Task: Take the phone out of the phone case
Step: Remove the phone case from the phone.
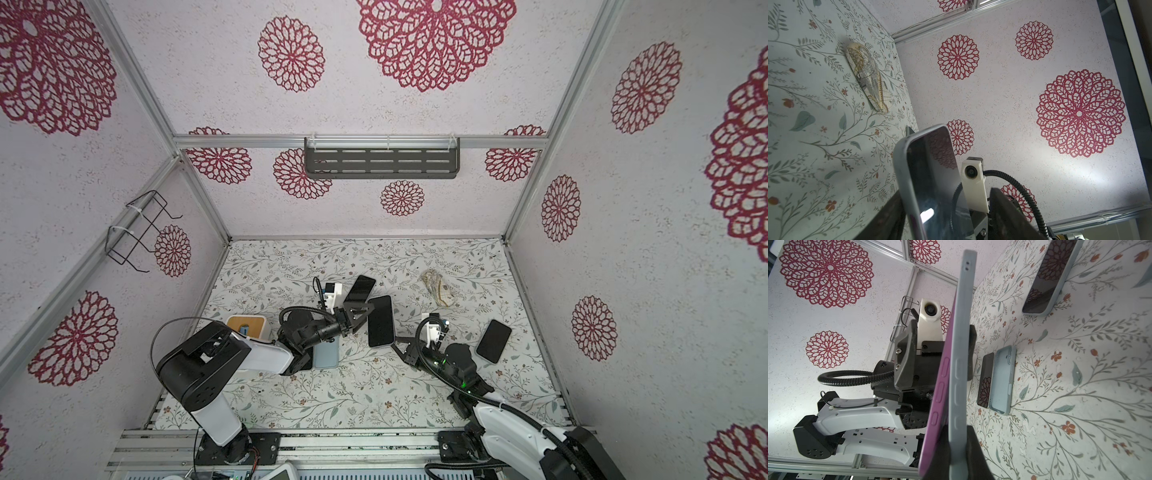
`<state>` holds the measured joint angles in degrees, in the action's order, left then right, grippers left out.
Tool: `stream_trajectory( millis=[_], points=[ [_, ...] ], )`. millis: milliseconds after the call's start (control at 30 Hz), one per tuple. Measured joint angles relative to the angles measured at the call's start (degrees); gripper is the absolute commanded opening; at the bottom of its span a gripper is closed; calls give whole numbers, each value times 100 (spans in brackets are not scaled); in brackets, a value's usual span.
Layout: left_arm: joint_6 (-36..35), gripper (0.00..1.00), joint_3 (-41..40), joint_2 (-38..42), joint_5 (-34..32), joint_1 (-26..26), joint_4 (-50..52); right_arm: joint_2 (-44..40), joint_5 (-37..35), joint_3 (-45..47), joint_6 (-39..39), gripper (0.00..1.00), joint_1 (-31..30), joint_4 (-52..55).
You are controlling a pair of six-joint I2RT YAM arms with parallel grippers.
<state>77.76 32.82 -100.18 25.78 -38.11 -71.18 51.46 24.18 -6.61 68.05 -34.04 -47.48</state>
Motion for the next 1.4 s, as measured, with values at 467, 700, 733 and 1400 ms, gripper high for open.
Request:
stream_trajectory(
  millis=[467,700,733,1400],
  points=[
    [-1705,97,671,2009,-1419,-68,4070,-448,-350,205,11,0,4,669],
    [-4273,98,2361,2334,-2621,-1502,6804,-468,-404,205,11,0,22,758],
    [-4597,98,2500,2334,-2780,-1727,7101,-468,-409,205,11,0,28,763],
    [-6835,82,2747,1794,-3722,-2688,9033,-535,-435,208,87,0,63,798]
  ],
)
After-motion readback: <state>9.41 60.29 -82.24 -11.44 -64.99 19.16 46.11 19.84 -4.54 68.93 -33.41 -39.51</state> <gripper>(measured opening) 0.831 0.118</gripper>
